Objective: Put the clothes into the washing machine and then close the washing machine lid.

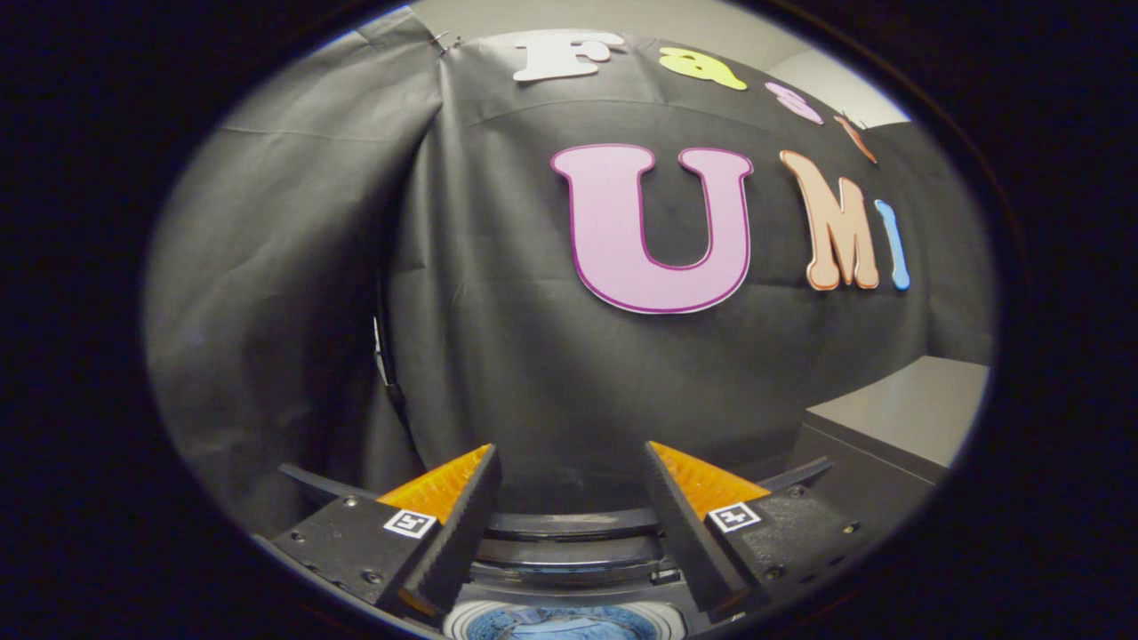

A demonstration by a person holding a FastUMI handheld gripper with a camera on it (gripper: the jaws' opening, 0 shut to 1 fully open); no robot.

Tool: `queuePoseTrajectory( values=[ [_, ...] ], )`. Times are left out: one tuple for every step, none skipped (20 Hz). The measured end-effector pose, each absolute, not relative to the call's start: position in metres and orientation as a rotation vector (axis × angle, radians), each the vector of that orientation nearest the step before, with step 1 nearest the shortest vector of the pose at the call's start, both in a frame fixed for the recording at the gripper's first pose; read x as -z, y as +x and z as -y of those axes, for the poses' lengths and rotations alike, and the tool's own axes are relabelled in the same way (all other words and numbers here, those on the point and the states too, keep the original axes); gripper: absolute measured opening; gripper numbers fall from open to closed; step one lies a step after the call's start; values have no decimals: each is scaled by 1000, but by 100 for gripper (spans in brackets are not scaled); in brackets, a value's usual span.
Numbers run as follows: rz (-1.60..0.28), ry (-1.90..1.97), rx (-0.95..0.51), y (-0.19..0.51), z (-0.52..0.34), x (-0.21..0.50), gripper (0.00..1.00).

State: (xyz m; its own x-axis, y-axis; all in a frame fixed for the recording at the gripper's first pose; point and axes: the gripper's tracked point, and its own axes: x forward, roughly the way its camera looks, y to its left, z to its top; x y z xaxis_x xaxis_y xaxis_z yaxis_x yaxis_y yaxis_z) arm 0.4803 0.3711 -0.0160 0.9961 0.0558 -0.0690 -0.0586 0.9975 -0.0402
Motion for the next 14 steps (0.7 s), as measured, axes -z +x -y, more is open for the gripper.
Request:
queuePoseTrajectory(
  values=[
    [-66,-43,-57,480,-371,16,95],
    [-65,-42,-53,478,-370,16,95],
    [-57,-39,-49,476,-370,14,95],
    [-58,-39,-46,475,-369,14,96],
    [-52,-41,-46,476,-369,13,96],
    [-52,-40,-48,475,-368,13,96],
    [-45,-39,-50,473,-368,12,96],
    [-37,-41,-50,467,-370,12,96],
    [-31,-43,-49,464,-369,13,96],
    [-28,-38,-46,461,-369,18,96],
    [-23,-37,-44,458,-368,19,96],
    [-20,-37,-43,458,-368,19,96],
    [-16,-36,-44,456,-368,18,96],
    [-8,-36,-46,456,-368,18,96]
  ],
)
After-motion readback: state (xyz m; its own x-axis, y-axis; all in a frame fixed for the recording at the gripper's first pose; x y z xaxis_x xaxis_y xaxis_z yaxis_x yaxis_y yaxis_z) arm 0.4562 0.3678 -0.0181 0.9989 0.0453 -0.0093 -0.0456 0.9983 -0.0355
